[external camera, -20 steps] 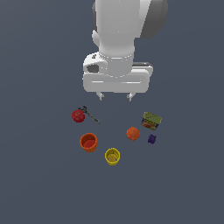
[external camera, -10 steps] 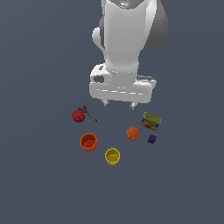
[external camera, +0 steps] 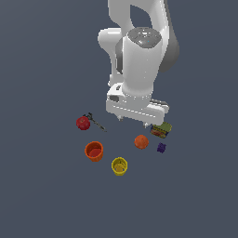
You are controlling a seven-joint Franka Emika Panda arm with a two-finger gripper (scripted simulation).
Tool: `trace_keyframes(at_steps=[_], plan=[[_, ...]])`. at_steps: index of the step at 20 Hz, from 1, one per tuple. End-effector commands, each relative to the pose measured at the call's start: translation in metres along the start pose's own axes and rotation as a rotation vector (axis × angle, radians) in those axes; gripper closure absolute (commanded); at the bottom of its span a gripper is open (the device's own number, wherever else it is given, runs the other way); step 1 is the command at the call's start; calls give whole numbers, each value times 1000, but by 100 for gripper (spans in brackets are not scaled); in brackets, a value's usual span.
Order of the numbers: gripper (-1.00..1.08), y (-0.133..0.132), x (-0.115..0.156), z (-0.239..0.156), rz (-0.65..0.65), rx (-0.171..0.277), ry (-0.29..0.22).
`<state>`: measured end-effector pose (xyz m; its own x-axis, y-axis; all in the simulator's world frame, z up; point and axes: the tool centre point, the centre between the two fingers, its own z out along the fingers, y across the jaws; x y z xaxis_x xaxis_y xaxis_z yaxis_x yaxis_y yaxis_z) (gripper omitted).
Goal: Pick up a designated object from a clutter of objects.
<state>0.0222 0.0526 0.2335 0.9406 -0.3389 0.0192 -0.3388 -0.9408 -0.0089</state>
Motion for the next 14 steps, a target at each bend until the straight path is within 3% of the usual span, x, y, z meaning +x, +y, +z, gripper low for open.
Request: trace_keyframes(at_steps=[1, 14], plan=[[-92, -6, -2, 14, 52, -1, -1], [-92, -36, -22, 86, 313, -8, -10]])
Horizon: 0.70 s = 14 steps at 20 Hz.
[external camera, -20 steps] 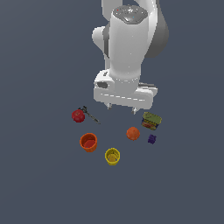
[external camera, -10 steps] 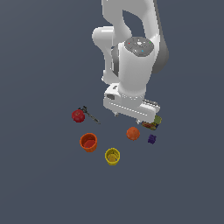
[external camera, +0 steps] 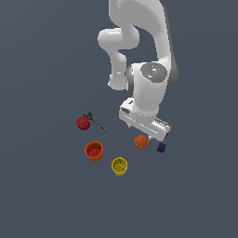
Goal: Pick up a designated object from a clutter of objects.
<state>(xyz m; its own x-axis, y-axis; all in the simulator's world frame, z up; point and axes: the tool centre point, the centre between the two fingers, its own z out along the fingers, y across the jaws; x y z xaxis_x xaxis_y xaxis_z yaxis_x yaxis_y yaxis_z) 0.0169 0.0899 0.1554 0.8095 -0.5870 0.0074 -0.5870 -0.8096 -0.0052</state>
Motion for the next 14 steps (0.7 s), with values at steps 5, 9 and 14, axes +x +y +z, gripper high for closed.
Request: trace_keyframes(at_steps=[5, 9, 14], plan=[[-92, -8, -14, 31, 116, -3, -3], [-92, -11, -21, 45, 165, -4, -5], [-92, -13, -26, 55, 203, -6, -6]])
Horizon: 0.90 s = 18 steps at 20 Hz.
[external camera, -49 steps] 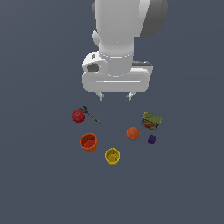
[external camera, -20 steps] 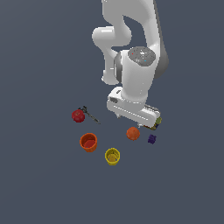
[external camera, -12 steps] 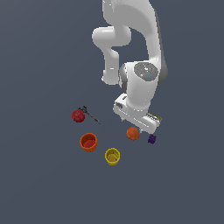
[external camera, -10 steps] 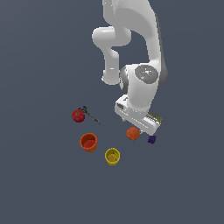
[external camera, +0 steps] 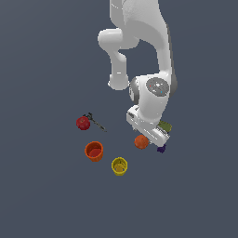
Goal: Pick up a designated object from a clutter of objects.
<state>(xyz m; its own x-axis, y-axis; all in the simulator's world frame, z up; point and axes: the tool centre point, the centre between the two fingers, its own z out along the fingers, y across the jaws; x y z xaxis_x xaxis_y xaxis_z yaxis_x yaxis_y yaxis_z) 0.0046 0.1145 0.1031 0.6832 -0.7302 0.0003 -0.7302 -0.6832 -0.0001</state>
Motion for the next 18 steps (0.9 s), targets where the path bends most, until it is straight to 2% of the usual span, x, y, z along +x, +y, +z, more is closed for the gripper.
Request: trace_keyframes(at_steps=[1, 10, 18], plan=[[-92, 0, -2, 4, 16, 0, 0], [-92, 0, -3, 11, 21, -1, -1], [-92, 0, -4, 46, 23, 0, 0]])
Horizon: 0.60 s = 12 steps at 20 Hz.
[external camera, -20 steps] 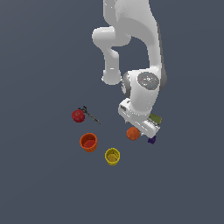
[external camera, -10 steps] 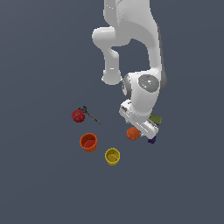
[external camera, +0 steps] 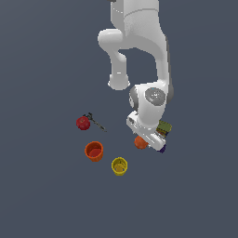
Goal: Pick up a designated object from a clutter of objects.
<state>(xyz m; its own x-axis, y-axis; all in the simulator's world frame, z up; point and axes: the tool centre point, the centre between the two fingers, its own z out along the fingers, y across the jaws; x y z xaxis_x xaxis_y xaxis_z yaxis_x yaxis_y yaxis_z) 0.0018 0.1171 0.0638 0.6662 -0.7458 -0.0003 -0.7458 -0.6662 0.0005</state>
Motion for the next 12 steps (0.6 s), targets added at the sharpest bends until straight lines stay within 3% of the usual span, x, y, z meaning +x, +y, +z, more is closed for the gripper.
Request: trace_keyframes(at_steps=[1, 6, 7, 12], plan=[[-92, 0, 0, 10, 1, 0, 0], [-92, -1, 0, 17, 1, 0, 0], [108, -1, 0, 17, 1, 0, 0], [108, -1, 0, 17, 1, 0, 0]])
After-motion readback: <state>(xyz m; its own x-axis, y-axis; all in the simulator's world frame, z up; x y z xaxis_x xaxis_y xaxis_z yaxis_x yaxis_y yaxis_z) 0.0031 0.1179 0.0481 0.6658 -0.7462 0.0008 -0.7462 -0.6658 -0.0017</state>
